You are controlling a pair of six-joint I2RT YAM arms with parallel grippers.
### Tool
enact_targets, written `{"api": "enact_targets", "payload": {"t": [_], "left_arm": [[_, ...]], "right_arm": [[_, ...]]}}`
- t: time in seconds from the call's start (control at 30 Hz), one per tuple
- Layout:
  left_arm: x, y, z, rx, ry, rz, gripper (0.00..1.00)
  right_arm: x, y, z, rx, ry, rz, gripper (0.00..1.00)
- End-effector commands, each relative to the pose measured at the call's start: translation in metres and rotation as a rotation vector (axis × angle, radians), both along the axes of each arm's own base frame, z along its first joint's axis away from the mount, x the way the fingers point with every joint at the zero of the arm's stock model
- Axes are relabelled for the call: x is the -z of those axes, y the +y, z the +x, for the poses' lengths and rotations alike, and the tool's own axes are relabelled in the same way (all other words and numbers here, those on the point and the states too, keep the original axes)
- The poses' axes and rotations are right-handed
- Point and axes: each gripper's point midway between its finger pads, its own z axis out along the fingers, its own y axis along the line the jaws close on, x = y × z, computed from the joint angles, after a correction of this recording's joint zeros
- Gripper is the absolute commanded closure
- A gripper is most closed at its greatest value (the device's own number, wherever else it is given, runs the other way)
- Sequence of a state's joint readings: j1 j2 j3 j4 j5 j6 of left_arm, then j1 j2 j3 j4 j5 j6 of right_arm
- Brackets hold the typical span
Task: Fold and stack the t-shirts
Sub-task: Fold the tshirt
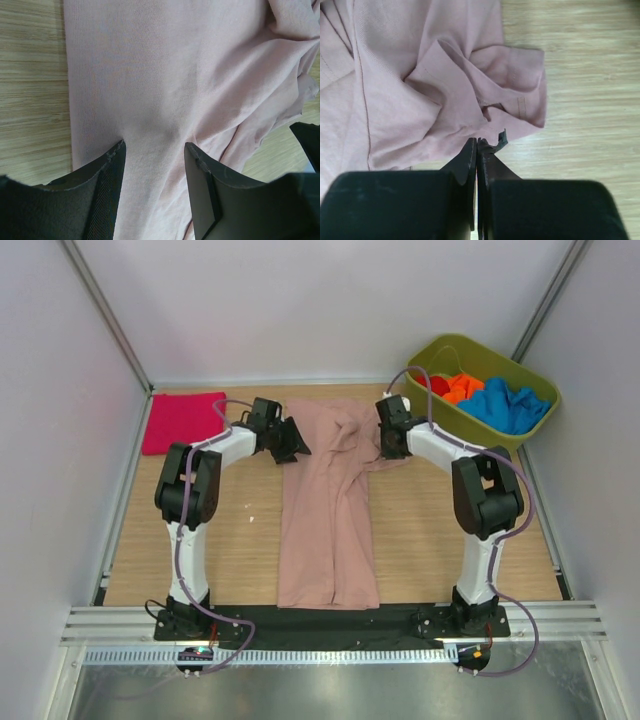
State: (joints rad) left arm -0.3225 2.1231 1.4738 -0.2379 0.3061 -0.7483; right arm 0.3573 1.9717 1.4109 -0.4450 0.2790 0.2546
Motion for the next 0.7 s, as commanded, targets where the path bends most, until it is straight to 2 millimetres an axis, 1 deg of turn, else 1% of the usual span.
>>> {"api": "enact_targets", "payload": {"t": [0.0,0.03,0.07,0.1,0.17,0.2,0.23,0.3,0.33,0.4,0.43,0.47,0.5,0.53,0.57,0.63,0.67], "left_arm": [[-0.001,0.004,0.009,-0.008,-0.017,0.013,0.48],[0.0,0.005,0.009,-0.009,-0.013,0.017,0.48],[0.0,0.005,0.009,-0.009,-0.013,0.017,0.48],[-0.001,0.004,0.009,-0.009,-0.014,0.013,0.48],[0.0,0.004,0.007,-0.009,-0.008,0.01,0.48],[0.0,0.003,0.008,-0.01,-0.007,0.007,0.48],[0.0,0.003,0.007,-0.01,-0.005,0.006,0.48],[-0.001,0.003,0.007,-0.012,-0.005,0.003,0.48],[-0.001,0.002,0.007,-0.011,-0.003,0.0,0.48],[0.0,0.003,0.006,-0.012,-0.001,0.002,0.48],[0.0,0.003,0.006,-0.012,-0.001,0.002,0.47],[0.001,0.003,0.006,-0.011,0.001,0.001,0.47],[0.001,0.003,0.006,-0.011,0.004,0.0,0.48],[0.003,0.003,0.005,-0.01,0.009,0.0,0.47],[0.002,0.003,0.005,-0.012,0.007,0.0,0.48],[0.003,0.003,0.005,-0.012,0.006,-0.001,0.47],[0.002,0.003,0.004,-0.01,0.006,-0.001,0.47]], "right_arm": [[-0.04,0.0,-0.002,0.043,-0.061,0.05,0.99],[-0.047,0.007,0.0,0.043,-0.08,0.09,0.98],[-0.057,0.018,0.006,0.023,-0.111,0.152,0.93],[-0.066,0.025,0.009,0.014,-0.131,0.188,0.9],[-0.088,0.042,0.024,0.004,-0.202,0.286,0.84],[-0.094,0.055,0.026,-0.027,-0.215,0.341,0.83],[-0.096,0.06,0.033,-0.028,-0.231,0.363,0.82],[-0.094,0.066,0.041,-0.001,-0.225,0.382,0.8],[-0.089,0.069,0.05,0.014,-0.215,0.382,0.8],[-0.083,0.073,0.055,0.043,-0.198,0.398,0.76],[-0.083,0.078,0.06,0.044,-0.203,0.412,0.74],[-0.074,0.081,0.062,0.05,-0.186,0.421,0.73],[-0.075,0.085,0.066,0.051,-0.188,0.432,0.73],[-0.073,0.089,0.067,0.047,-0.185,0.439,0.72],[-0.065,0.091,0.068,0.051,-0.171,0.438,0.71],[-0.062,0.099,0.07,0.053,-0.163,0.47,0.71],[-0.053,0.1,0.071,0.059,-0.149,0.471,0.71]]}}
